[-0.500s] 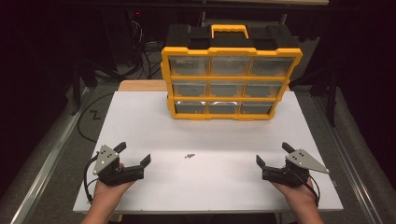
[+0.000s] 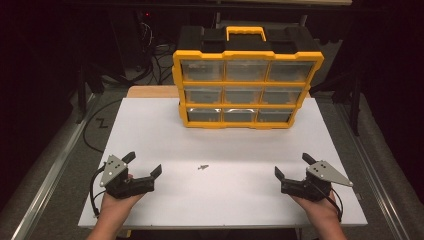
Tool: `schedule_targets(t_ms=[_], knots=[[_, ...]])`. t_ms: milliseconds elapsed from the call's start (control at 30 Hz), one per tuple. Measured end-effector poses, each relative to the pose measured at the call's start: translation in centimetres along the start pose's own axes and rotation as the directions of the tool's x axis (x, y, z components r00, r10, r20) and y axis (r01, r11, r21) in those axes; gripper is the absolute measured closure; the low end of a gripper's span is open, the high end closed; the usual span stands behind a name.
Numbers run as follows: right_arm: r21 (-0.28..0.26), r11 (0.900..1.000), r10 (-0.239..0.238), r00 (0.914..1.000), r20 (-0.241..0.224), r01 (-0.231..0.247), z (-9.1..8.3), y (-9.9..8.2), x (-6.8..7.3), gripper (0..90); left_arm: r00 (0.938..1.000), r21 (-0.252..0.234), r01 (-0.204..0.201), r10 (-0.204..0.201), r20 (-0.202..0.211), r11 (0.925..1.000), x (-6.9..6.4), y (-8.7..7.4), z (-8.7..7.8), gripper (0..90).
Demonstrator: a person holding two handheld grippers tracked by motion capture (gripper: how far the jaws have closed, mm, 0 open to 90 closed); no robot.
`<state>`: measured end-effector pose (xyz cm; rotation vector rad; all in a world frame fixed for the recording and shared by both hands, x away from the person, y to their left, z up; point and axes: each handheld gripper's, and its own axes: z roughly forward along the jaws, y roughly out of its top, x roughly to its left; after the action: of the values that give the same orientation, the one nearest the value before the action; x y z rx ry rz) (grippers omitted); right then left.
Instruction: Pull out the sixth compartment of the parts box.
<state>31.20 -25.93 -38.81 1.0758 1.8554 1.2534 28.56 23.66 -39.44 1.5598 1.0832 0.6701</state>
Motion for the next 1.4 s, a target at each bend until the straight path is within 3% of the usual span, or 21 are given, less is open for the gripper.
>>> schedule_targets(t_ms=[1167, 1200, 1400], knots=[[-0.013, 0.9999, 0.003, 1.0000, 0.003, -0.003, 0.03, -0.03, -0.13, 0.9, 0.9999, 0.003, 0.008, -0.008, 0.012, 1.0000, 0.00, 0.00, -0.02, 0.7], [-0.011, 0.9999, -0.001, 1.0000, 0.001, 0.001, 0.06, -0.04, -0.14, 0.9, 0.9996, 0.012, -0.001, 0.001, 0.030, 0.9999, -0.12, 0.01, 0.05, 0.7], [-0.025, 0.9995, -0.021, 0.9998, 0.000, 0.021, 0.13, -0.02, -0.25, 0.9, 0.9992, 0.035, -0.027, 0.026, 0.032, 0.9990, -0.39, 0.12, 0.22, 0.7]])
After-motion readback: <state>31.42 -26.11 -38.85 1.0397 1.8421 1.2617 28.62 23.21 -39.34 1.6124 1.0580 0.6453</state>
